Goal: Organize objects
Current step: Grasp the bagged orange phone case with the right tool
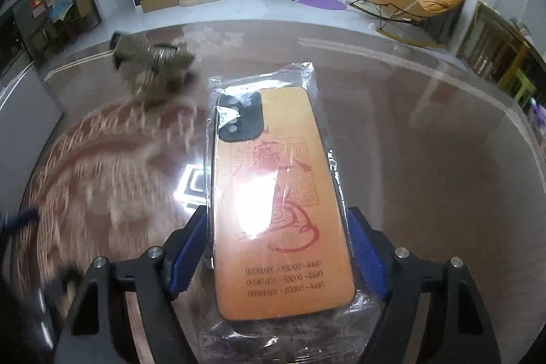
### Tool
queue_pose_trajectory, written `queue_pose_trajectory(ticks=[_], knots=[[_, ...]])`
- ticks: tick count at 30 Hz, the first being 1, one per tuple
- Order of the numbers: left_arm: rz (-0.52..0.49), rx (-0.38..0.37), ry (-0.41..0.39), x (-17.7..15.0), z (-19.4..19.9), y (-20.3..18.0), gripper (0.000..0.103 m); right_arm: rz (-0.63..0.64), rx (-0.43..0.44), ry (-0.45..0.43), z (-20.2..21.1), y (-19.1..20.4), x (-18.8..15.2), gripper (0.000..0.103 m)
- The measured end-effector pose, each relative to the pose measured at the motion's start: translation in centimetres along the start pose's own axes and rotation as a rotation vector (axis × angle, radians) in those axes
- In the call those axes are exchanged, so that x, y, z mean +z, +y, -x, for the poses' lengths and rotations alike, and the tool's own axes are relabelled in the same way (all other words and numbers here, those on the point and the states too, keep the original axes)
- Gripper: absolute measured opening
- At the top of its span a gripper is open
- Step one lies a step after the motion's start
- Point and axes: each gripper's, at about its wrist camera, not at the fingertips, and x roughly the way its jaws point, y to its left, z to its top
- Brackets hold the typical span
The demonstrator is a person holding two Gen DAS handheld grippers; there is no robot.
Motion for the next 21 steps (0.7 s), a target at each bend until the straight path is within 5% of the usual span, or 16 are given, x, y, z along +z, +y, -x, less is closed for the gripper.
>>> queue_pose_trajectory(ticks=[5, 7, 12, 21], knots=[[0.000, 0.000, 0.000, 0.0, 0.0, 0.0, 0.103, -0.038, -0.026, -0.060, 4.2, -2.1, -6.6, 0.079], [0.000, 0.000, 0.000, 0.0, 0.0, 0.0, 0.103, -0.047, -0.029, -0.073, 5.0, -2.5, -7.9, 0.087], [0.001, 0.000, 0.000, 0.0, 0.0, 0.0, 0.103, -0.045, -0.028, -0.045, 5.0, -2.7, -7.9, 0.103], [-0.026, -0.023, 0.010, 3.7, -2.0, 0.0, 0.103, -0.047, -0.031, -0.045, 5.3, -2.5, -8.0, 0.103]])
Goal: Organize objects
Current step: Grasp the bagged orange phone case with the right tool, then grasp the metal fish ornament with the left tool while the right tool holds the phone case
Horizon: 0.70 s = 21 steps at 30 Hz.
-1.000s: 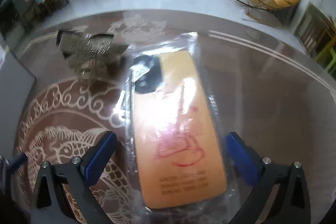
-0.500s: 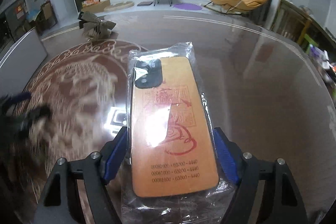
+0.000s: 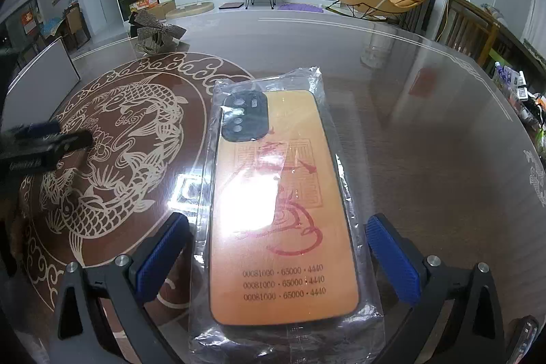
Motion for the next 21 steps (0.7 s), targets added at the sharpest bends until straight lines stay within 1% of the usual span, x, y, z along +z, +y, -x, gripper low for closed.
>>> queue_pose_trajectory(ticks=[5, 10, 17, 21], knots=[[-0.014, -0.010, -0.001, 3.2, -1.8, 0.2, 0.103, 0.000, 0.000, 0.000, 0.0, 0.0, 0.0, 0.103], [-0.023, -0.016, -0.001, 5.5, -3.2, 0.0, 0.103, 0.000, 0.000, 0.000, 0.0, 0.0, 0.0, 0.103], [-0.026, -0.019, 0.000, 6.3, -3.5, 0.0, 0.103, -0.001, 0.000, 0.000, 0.0, 0.0, 0.0, 0.103], [-0.031, -0.021, -0.001, 7.5, -4.0, 0.2, 0.103, -0.001, 0.000, 0.000, 0.0, 0.0, 0.0, 0.103]])
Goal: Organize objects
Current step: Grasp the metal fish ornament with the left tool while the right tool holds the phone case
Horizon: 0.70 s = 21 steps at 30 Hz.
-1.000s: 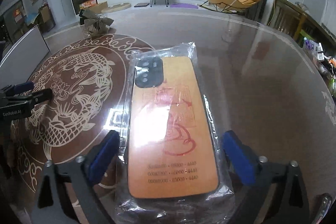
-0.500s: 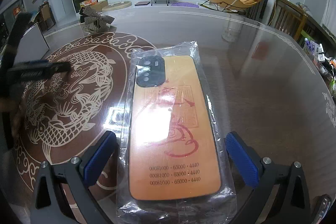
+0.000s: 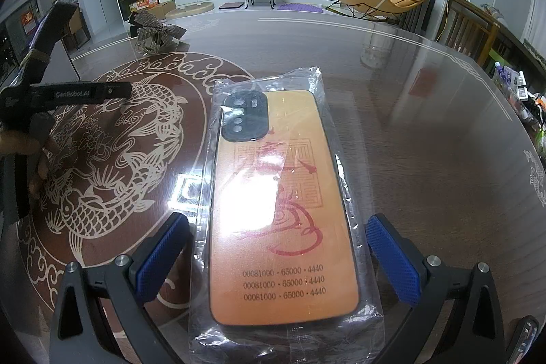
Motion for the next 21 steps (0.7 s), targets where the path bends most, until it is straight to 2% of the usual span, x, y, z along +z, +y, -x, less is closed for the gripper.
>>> queue_pose_trajectory(ticks=[8, 17, 19, 20, 21], knots=[[-0.003, -0.002, -0.002, 4.0, -2.4, 0.7, 0.103, 0.000, 0.000, 0.000, 0.0, 0.0, 0.0, 0.103], [0.075, 0.055, -0.002, 9.5, -5.7, 1.2, 0.103, -0.001, 0.000, 0.000, 0.0, 0.0, 0.0, 0.103], [0.050, 0.040, -0.018, 10.3, -6.0, 0.8, 0.086, -0.001, 0.000, 0.000, 0.1, 0.0, 0.0, 0.103], [0.027, 0.030, -0.038, 10.9, -5.8, 0.6, 0.064, -0.001, 0.000, 0.000, 0.0, 0.1, 0.0, 0.103], [0.020, 0.022, -0.043, 11.2, -5.8, 0.4, 0.046, -0.001, 0.000, 0.000, 0.1, 0.0, 0.0, 0.103]])
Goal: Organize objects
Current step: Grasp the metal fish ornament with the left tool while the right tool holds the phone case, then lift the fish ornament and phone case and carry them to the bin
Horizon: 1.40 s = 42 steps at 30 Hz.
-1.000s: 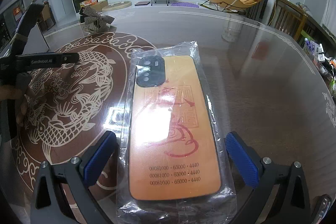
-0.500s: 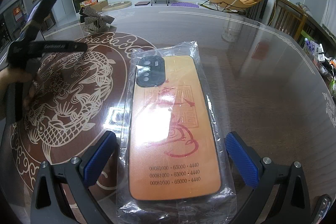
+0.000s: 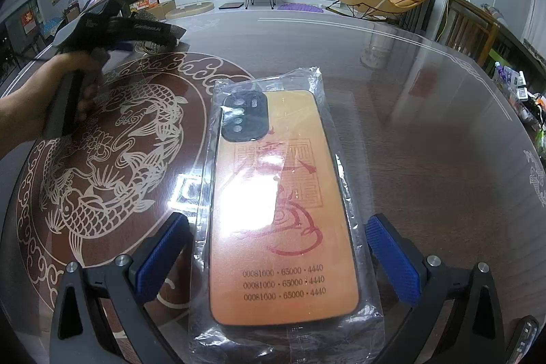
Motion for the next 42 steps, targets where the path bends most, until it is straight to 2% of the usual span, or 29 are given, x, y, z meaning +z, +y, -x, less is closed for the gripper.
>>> queue_pose_trajectory(ticks=[3, 7, 10, 18, 20, 23, 26, 29, 30, 33, 38, 42], knots=[[-0.010, -0.004, -0.002, 0.0, 0.4, 0.1, 0.039, 0.000, 0.000, 0.000, 0.0, 0.0, 0.0, 0.103], [0.019, 0.010, -0.016, -3.1, 2.7, 0.2, 0.039, 0.000, 0.000, 0.000, 0.0, 0.1, 0.0, 0.103], [0.020, 0.010, -0.019, -7.8, 5.9, -0.6, 0.039, 0.000, 0.000, 0.000, 0.0, 0.0, 0.0, 0.103], [0.021, 0.006, -0.024, -24.2, 17.2, -3.9, 0.039, -0.001, 0.001, 0.002, 0.2, -0.2, -0.1, 0.103], [0.028, 0.007, -0.026, -27.1, 19.3, -4.3, 0.039, 0.003, 0.007, 0.005, 0.4, -0.1, -0.3, 0.103], [0.040, -0.003, -0.032, -29.8, 21.2, -4.8, 0.039, 0.040, 0.037, 0.022, 1.2, 0.6, -1.1, 0.103], [0.049, -0.035, -0.035, -30.9, 21.8, -4.7, 0.046, 0.055, 0.045, 0.037, 2.3, 1.1, -2.5, 0.103], [0.016, -0.047, -0.025, -30.7, 21.6, -5.6, 0.062, 0.051, 0.043, 0.058, 2.6, 0.9, -2.9, 0.103], [-0.001, -0.035, -0.018, -30.6, 21.5, -6.2, 0.070, 0.049, 0.041, 0.075, 2.6, 0.8, -2.7, 0.103], [-0.009, -0.004, 0.002, -30.3, 21.2, -6.6, 0.084, 0.015, 0.049, 0.115, 2.6, 0.3, -1.6, 0.103], [0.015, 0.014, 0.016, -29.8, 20.8, -6.0, 0.092, -0.044, 0.045, 0.091, 4.0, -1.1, 2.2, 0.103], [0.024, 0.018, 0.022, -29.6, 20.6, -5.8, 0.095, -0.069, 0.035, 0.168, 2.1, -1.4, 4.6, 0.103]])
